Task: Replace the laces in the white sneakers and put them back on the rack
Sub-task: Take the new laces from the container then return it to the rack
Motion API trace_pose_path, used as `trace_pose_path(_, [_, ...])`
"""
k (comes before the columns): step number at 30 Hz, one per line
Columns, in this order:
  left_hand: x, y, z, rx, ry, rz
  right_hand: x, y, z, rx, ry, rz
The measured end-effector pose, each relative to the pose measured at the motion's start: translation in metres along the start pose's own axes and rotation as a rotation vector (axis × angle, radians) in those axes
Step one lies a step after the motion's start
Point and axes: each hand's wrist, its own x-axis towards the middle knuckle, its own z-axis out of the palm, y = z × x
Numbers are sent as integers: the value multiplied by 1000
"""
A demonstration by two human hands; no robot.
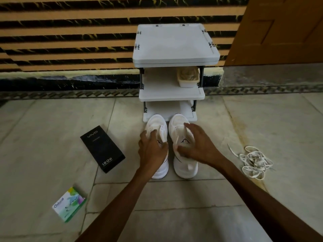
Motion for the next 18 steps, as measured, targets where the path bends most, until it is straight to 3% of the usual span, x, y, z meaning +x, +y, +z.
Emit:
trace_pose_path(3, [15, 21, -19, -66, 162, 161, 17, -15, -35, 128, 203, 31])
trace_pose_path(6, [45, 53, -37, -215, 78, 229, 43, -22, -60, 256, 232, 137])
trace_pose_path(8, [68, 74, -44, -337, 10, 221, 64, -24, -70, 412, 259, 207])
trace_pose_path(12, [121, 114, -48, -372, 34, 225, 110, -27, -92, 654, 393, 337])
trace_pose_path(18, [182, 150, -25, -497, -101, 95, 170, -24, -101, 777, 435, 453])
